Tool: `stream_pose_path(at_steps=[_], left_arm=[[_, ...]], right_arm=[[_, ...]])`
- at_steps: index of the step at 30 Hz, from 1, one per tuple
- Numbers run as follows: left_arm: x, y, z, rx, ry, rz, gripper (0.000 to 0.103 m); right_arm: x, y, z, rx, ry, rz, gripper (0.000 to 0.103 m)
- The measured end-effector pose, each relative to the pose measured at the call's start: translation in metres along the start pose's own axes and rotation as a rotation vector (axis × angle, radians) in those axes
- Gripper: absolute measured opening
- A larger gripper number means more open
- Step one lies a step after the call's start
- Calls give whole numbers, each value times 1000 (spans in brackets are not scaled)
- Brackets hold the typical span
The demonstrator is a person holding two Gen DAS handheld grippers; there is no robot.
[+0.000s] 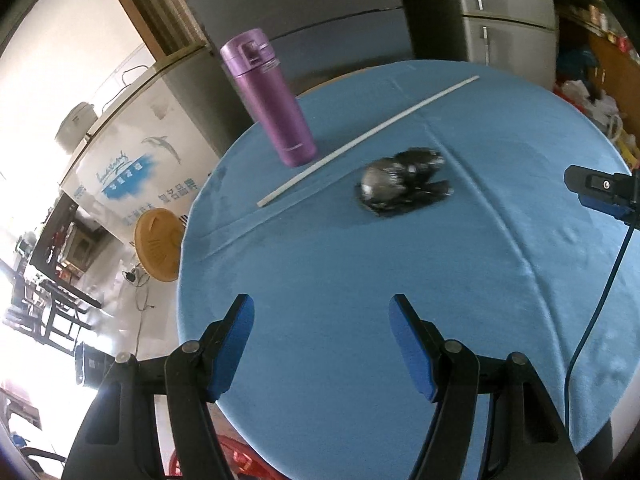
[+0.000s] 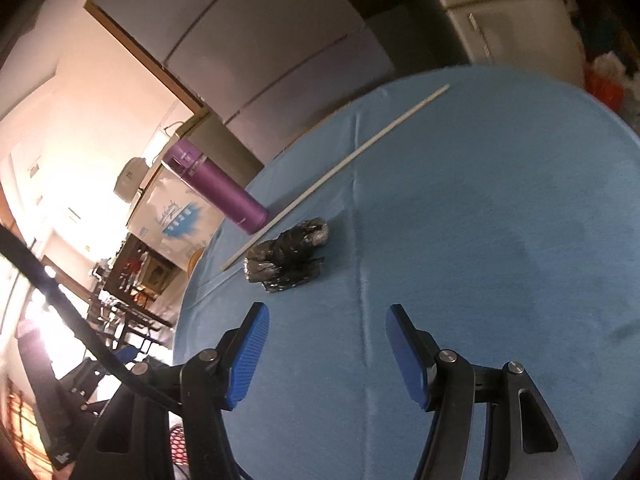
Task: Collect trash
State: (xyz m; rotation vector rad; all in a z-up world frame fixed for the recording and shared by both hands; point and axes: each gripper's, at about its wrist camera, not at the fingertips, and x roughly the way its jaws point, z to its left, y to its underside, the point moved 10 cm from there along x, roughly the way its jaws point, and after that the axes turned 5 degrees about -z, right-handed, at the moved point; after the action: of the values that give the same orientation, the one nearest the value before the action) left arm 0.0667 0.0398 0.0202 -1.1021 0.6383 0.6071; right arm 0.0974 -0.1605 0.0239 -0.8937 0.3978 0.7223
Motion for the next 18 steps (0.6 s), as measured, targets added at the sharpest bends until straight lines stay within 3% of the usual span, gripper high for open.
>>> stream_pose_path(at_steps=[5,18], left_arm=[[33,-25,2,13,50,-12,71],[143,-94,-48,-14,345,26,71]], right_arm=[[21,-6,4,28,4,-5,65],[35,1,-26,70,51,16,65]])
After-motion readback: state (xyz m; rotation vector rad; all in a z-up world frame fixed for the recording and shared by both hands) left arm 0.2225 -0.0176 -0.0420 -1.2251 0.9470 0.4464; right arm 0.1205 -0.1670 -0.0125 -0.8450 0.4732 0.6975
